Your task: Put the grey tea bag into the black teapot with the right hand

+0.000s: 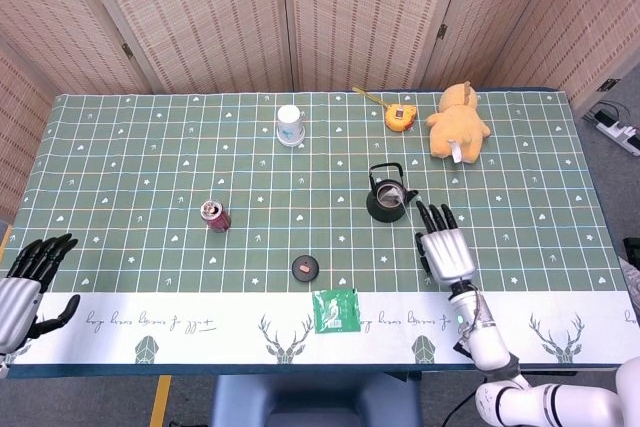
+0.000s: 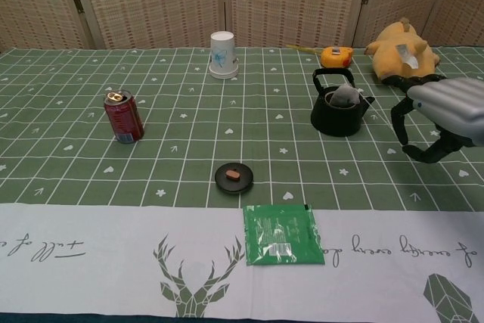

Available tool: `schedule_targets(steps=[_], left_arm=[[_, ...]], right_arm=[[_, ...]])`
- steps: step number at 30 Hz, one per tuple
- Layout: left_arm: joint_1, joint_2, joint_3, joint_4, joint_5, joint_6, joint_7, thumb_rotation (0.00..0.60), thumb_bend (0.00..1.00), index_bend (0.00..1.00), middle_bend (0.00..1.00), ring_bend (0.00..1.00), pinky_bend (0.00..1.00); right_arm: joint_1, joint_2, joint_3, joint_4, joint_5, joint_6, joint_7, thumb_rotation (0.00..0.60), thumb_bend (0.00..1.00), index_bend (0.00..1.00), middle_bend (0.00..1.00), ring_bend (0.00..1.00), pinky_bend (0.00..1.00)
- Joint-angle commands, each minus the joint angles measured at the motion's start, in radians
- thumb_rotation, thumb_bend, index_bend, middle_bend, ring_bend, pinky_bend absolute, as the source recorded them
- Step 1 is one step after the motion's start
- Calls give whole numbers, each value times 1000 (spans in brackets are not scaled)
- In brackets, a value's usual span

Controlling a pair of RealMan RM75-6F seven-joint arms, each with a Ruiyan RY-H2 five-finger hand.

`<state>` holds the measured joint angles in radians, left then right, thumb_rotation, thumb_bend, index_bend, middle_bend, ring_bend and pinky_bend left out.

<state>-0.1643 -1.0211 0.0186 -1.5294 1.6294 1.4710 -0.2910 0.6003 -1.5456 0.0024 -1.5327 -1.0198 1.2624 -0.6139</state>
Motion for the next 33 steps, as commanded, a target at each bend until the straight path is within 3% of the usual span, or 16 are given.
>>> schedule_targets(steps=[1, 12, 17, 23, 25, 31, 33], left_arm=[[1, 0, 1, 0, 2, 2, -1, 600, 411, 0, 0, 0, 0], [-5, -1, -5, 5, -17, -16, -2, 600, 411, 0, 0, 0, 0], [-5, 1, -8, 8, -22, -16, -13, 600, 411, 0, 0, 0, 0], [-4, 1, -6, 7, -18, -15, -12, 600, 412, 0, 0, 0, 0], [-4, 0, -5, 7, -16, -14, -8, 600, 411, 0, 0, 0, 0], [-7, -4, -7, 5, -23, -24, 7, 600, 411, 0, 0, 0, 0], [-9, -6, -7, 5, -24, -29, 12, 600, 411, 0, 0, 0, 0]], right_arm=[[-2, -30, 12, 48, -5, -28, 3, 600, 426, 600, 20, 0, 0], [84, -143, 142, 271, 102, -220, 21, 600, 426, 608, 24, 0, 0], [92, -187, 137, 332, 91, -256, 37, 600, 426, 609, 25, 0, 0], [65, -178, 118, 320, 58, -245, 57, 600, 425, 603, 21, 0, 0], [55, -157, 117, 295, 49, -237, 64, 600, 426, 536, 11, 0, 0], [20, -74, 111, 190, 15, -188, 64, 600, 426, 166, 0, 0, 0], [10, -51, 111, 161, 9, -176, 67, 600, 425, 114, 0, 0, 0]])
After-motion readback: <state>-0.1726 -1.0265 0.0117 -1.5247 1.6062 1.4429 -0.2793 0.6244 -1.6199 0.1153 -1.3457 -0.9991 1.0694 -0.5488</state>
